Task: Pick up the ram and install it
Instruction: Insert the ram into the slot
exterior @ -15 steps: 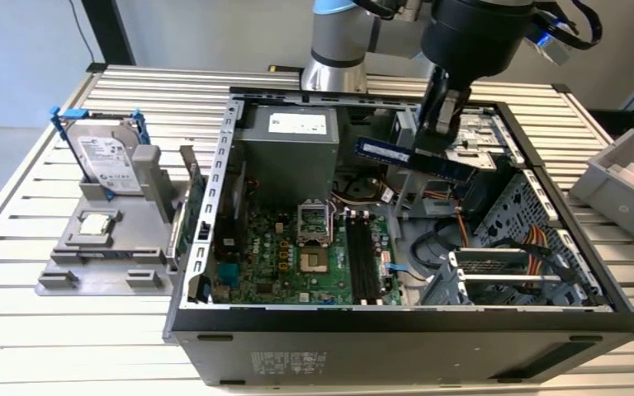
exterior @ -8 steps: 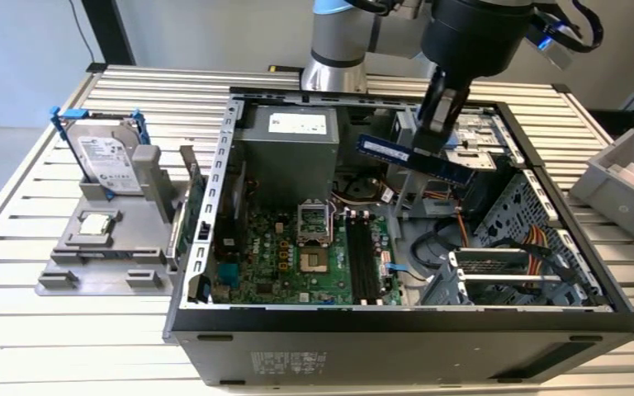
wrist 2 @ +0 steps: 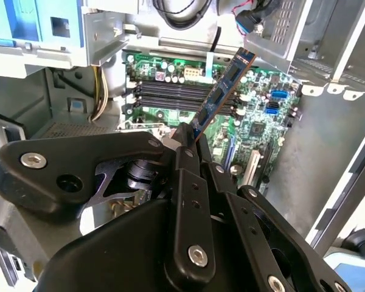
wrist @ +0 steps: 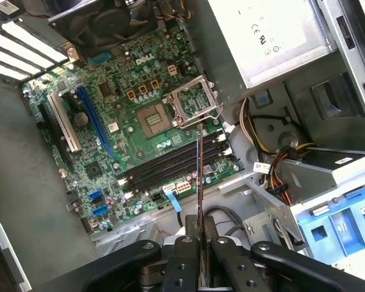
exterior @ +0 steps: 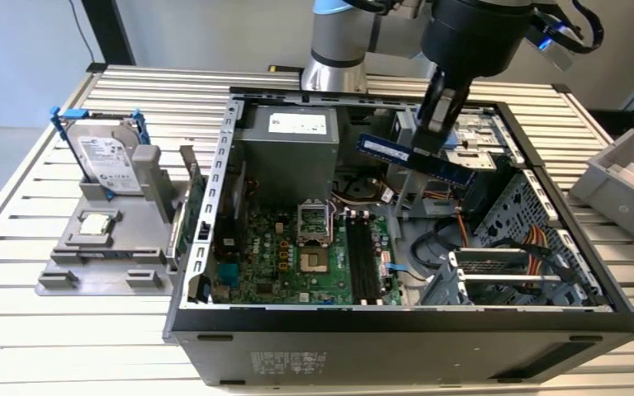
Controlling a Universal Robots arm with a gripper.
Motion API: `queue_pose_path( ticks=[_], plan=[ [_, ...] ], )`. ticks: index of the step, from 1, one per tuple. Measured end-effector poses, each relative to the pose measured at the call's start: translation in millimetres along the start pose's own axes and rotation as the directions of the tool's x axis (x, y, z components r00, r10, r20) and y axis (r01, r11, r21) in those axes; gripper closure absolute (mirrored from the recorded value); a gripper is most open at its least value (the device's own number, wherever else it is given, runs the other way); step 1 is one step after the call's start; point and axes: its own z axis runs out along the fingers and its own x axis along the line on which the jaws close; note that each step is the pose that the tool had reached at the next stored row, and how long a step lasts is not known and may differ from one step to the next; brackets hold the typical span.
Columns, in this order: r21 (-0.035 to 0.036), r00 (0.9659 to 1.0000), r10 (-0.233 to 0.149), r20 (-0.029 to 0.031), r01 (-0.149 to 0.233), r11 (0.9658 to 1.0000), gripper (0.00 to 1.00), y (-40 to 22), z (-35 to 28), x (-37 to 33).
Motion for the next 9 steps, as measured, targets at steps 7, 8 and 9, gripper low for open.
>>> queue_pose_path(
  ticks=[7,8,9],
  plan=[
    [-0.0016,0.9954,0.096,0.0019,-0.096,0.9954,1.00,0.0,0.4,0.0],
    [-0.0018,0.9938,0.111,0.0021,-0.111,0.9938,1.00,0.0,0.4,0.0],
    [-0.0021,0.9919,0.127,0.0024,-0.127,0.9919,1.00,0.0,0.5,0.0]
  ],
)
